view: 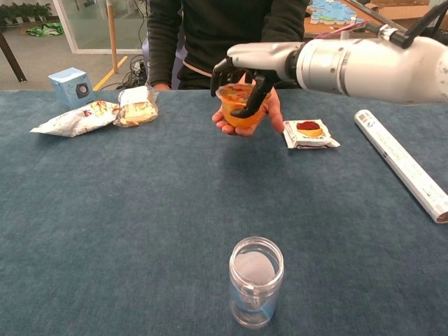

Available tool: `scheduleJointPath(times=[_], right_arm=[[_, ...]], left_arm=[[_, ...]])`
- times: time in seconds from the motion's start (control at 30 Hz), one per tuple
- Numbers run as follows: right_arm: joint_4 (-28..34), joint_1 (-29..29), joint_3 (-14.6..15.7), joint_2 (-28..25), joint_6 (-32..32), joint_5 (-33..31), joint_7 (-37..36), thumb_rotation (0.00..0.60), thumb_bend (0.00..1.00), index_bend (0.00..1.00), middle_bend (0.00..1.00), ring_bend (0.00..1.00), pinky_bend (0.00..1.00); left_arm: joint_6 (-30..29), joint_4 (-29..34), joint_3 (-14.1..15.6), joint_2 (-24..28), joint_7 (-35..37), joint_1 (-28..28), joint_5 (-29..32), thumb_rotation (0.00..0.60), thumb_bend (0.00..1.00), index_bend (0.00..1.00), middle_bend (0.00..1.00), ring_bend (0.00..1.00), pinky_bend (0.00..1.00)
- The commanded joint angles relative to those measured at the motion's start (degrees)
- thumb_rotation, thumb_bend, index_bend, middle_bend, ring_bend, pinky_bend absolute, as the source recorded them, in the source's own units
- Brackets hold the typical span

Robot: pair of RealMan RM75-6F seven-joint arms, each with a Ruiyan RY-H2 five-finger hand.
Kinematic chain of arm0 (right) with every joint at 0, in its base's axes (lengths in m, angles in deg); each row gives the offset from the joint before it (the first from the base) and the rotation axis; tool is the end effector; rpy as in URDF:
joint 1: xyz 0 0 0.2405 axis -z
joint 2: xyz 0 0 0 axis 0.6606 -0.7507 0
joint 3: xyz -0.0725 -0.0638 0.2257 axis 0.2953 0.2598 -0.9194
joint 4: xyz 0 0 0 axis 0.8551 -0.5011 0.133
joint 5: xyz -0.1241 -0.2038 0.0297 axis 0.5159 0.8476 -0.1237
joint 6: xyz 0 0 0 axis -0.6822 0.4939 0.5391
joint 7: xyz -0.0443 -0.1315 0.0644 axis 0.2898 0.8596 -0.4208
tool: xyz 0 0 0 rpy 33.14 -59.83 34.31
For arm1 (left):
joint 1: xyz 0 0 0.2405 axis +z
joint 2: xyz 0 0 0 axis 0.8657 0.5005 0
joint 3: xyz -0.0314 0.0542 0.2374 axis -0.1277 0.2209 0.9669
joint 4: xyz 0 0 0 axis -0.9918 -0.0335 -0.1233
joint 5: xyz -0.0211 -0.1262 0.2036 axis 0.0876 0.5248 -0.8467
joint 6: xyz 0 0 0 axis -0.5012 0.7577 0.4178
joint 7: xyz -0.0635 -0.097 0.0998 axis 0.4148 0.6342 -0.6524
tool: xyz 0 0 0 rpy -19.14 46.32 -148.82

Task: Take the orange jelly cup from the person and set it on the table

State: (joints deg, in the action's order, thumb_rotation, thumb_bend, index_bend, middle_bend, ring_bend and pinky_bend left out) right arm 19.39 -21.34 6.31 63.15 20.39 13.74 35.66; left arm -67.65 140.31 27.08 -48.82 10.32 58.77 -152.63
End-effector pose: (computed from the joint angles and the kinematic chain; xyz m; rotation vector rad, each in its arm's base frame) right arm -0.0339 -0.4137 -0.0460 2.0660 -0.8699 0.9618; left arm -0.3045 0.1666 0.1326 -1.3450 -0.8397 -0.8800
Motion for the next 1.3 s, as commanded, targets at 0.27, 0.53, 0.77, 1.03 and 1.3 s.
scheduleJointPath(times=[0.27,0.53,0.77,1.03,1.3], right_arm=[[14.38,8.18,3.05,-12.83,5.61,9.31,-4.98,0.6,0.47,0.42,0.28,0.24,0.49],[16.39,14.21,8.38,-17.51,7.66,14.69,-7.41,0.6,0.48,0.42,0.28,0.24,0.49],[9.52,17.29,11.37,-13.79,7.86,18.18,-10.41,0.6,0.48,0.42,0.28,0.24,0.49],[-0.55,18.59,12.64,-6.52,7.18,22.33,-15.3,0.6,0.47,0.35,0.24,0.21,0.4],[-3.37,19.47,13.71,-4.32,6.4,24.24,-15.67,0.6,0.42,0.0,0.02,0.01,0.15]], left_arm=[[-0.24,0.65,0.07,0.1,-0.37,-0.04,-0.81,0.6,0.21,0.11,0.07,0.09,0.03],[0.15,1.17,0.2,-0.15,-0.82,-0.34,-1.37,0.6,0.21,0.11,0.07,0.09,0.03],[0.23,1.37,0.36,-0.42,-1.08,-0.39,-1.74,0.6,0.21,0.11,0.07,0.09,0.03],[-0.3,1.65,0.49,-0.27,-1.17,-0.11,-2.14,0.6,0.21,0.11,0.07,0.09,0.03],[-0.13,1.35,0.51,-0.54,-1.08,-0.1,-1.98,0.6,0.21,0.11,0.07,0.09,0.03]])
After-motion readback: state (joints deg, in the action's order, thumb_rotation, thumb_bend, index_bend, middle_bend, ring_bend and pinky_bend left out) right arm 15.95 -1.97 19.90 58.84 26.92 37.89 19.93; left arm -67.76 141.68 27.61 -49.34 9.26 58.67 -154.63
